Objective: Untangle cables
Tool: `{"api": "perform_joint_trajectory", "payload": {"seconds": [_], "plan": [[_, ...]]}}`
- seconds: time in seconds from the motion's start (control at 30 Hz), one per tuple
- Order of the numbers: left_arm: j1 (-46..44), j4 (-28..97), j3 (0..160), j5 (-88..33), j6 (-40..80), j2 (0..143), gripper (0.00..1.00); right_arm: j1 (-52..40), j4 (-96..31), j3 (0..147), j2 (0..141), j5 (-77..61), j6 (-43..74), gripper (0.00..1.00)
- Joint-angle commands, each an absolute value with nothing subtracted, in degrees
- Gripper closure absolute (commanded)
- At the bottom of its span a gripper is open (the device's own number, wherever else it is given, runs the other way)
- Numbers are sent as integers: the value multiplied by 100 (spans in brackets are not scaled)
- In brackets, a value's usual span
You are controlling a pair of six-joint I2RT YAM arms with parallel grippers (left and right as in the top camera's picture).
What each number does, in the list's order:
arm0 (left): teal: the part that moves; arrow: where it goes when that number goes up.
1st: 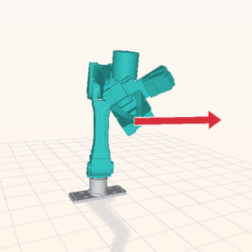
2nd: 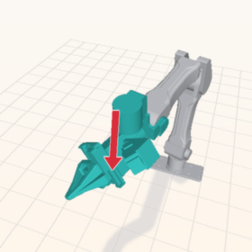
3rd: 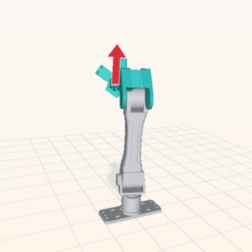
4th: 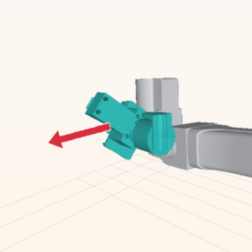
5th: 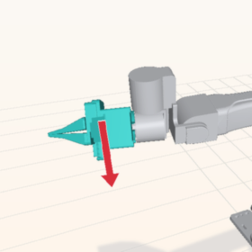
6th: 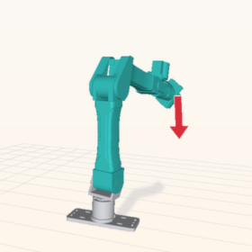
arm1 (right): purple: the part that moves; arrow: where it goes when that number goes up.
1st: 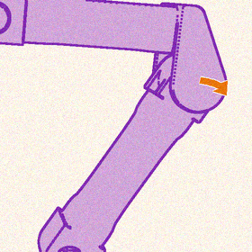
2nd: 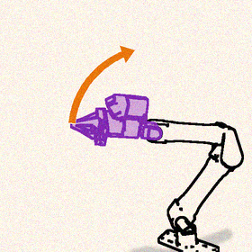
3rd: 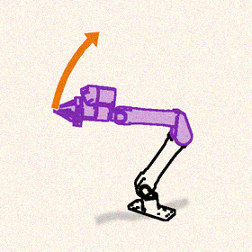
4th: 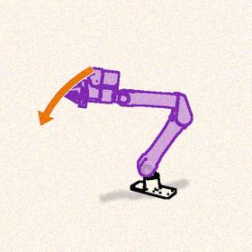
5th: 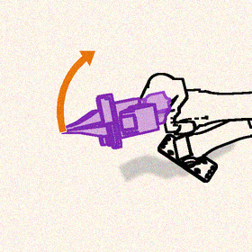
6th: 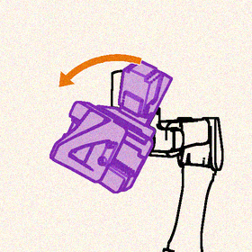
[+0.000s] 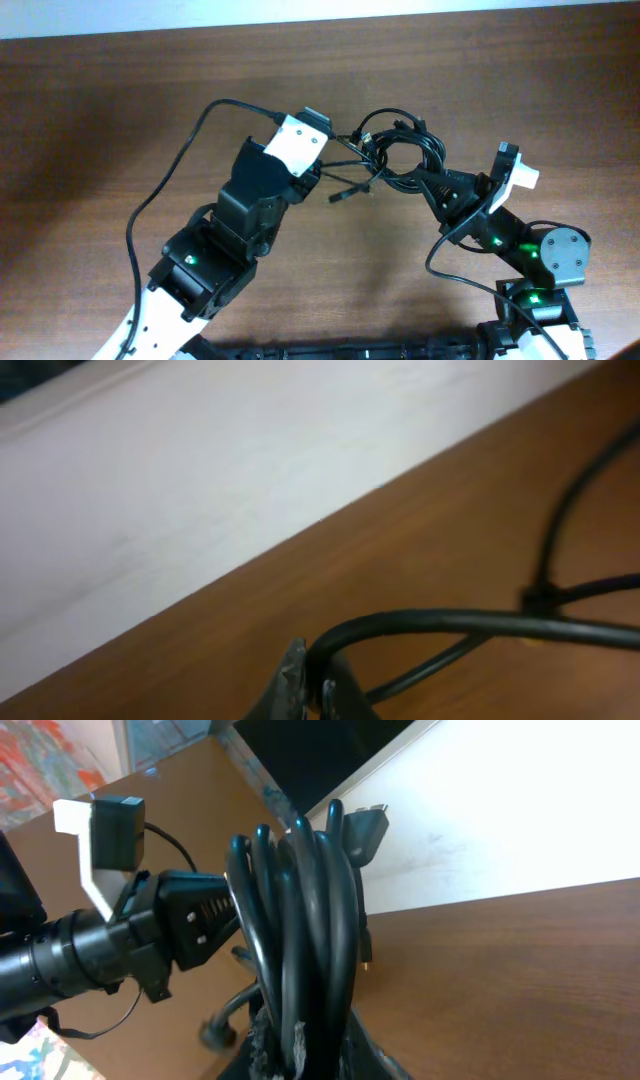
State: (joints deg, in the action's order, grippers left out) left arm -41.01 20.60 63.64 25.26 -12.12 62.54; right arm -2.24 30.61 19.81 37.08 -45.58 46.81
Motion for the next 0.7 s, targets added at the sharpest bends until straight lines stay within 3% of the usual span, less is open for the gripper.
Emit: {"api": "perform_joint_trajectory", "payload": {"seconds": [0.0,0.33,0.4,0.57,0.67], "plan": [[-3848,1813,6412,4945,-908,6206,100,-174,3116,2045,3675,-4584,4705,96],[-3848,1756,6412,6272,-998,6206,99,-174,3114,2045,3675,-4569,4705,96],[-3848,1761,6412,6510,-1011,6206,73,-174,3111,2045,3675,-4571,4705,96],[-3848,1750,6412,6733,-1404,6202,59,-174,3111,2045,3675,-4571,4705,96],[-3848,1752,6412,6735,-1402,6202,56,-174,3111,2045,3675,-4569,4705,96]]}}
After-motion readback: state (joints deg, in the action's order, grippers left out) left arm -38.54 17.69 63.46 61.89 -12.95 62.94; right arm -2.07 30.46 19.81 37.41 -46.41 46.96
